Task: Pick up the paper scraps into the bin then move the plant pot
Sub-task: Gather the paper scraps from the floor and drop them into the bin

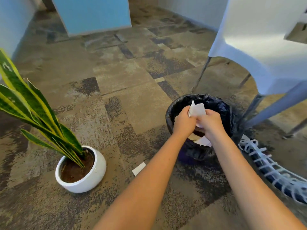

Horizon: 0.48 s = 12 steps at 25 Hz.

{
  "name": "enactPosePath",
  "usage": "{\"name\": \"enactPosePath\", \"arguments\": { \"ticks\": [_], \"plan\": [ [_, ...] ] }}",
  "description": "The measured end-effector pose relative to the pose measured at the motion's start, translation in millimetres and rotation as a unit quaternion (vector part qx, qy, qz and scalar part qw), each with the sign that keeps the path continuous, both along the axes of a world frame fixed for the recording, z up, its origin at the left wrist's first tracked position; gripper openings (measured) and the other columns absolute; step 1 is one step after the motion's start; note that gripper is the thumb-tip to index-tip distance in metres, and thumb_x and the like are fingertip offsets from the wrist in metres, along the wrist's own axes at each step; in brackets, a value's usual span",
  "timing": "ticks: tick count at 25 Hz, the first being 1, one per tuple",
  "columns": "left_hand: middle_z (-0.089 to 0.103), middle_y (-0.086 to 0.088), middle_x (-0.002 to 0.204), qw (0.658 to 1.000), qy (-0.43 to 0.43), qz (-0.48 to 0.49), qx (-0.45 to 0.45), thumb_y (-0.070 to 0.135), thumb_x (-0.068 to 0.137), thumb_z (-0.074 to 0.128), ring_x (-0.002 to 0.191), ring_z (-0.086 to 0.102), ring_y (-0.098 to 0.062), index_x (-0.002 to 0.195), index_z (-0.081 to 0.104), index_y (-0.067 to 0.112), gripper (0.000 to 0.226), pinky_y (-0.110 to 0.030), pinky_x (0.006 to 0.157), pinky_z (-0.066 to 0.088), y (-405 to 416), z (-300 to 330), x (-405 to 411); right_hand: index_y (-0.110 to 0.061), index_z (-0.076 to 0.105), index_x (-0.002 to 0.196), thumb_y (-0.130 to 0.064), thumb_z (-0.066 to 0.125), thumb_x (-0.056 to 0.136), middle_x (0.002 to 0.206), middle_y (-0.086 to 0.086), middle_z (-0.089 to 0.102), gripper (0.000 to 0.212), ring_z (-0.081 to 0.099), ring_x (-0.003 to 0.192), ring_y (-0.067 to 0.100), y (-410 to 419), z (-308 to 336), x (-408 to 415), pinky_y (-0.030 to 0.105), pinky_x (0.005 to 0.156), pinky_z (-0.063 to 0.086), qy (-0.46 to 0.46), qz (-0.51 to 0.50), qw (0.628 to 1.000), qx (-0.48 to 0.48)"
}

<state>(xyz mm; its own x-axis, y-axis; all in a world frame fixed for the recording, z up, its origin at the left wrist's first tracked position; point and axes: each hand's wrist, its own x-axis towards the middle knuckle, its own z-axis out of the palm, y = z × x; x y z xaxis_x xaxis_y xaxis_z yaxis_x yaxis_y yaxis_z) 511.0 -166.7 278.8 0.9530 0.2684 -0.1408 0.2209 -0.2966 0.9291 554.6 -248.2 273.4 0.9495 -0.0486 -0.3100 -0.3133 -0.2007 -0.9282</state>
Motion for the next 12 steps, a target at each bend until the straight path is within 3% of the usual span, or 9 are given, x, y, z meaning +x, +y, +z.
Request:
{"name": "enactPosePath", "arguments": {
  "ticks": [2,5,7,10,12],
  "plan": [
    [0.058,-0.013,0.116,0.998,0.056,-0.024,0.027,0.012,0.088,0.047,0.102,0.053,-0.029,0.118,0.055,0.014,0.031,-0.033,0.080,0.046,-1,-7,18,0.002,0.065,0.095,0.000,0.064,0.078,0.105,0.023,0.067,0.017,0.065,0.095,0.034,-8,-1,26,0.048,0.085,0.056,0.063,0.008,0.998,-0.028],
    [0.042,-0.015,0.135,0.983,0.167,-0.069,-0.024,0.017,0.087,0.056,0.116,0.047,-0.031,0.121,0.046,0.014,0.035,-0.043,0.098,0.047,5,-14,34,0.000,0.054,0.119,-0.008,0.062,0.087,0.118,0.018,0.057,0.034,0.060,0.099,0.033,-14,1,48,0.045,0.086,0.052,0.153,0.035,0.987,-0.038],
    [0.039,-0.013,0.145,0.969,0.209,-0.107,-0.075,0.025,0.089,0.060,0.122,0.046,-0.030,0.137,0.037,0.010,0.056,-0.045,0.101,0.041,11,-14,36,-0.007,0.041,0.138,-0.020,0.062,0.089,0.131,0.016,0.046,0.054,0.051,0.112,0.034,-14,1,54,0.049,0.092,0.046,0.209,0.055,0.975,-0.040],
    [0.029,-0.007,0.155,0.970,0.187,-0.140,-0.067,0.037,0.091,0.058,0.138,0.034,-0.028,0.149,0.023,0.014,0.072,-0.042,0.100,0.035,27,-15,35,-0.005,0.031,0.144,-0.028,0.058,0.092,0.149,0.020,0.034,0.063,0.030,0.136,0.044,-8,4,56,0.063,0.104,0.029,0.220,0.077,0.969,-0.081],
    [0.032,-0.005,0.154,0.975,0.160,-0.150,-0.047,0.037,0.092,0.056,0.137,0.037,-0.026,0.150,0.024,0.017,0.069,-0.038,0.098,0.037,42,-15,32,-0.001,0.043,0.137,-0.025,0.061,0.091,0.141,0.020,0.046,0.055,0.039,0.132,0.038,-2,0,56,0.053,0.099,0.036,0.156,0.062,0.981,-0.094]
  ]
}}
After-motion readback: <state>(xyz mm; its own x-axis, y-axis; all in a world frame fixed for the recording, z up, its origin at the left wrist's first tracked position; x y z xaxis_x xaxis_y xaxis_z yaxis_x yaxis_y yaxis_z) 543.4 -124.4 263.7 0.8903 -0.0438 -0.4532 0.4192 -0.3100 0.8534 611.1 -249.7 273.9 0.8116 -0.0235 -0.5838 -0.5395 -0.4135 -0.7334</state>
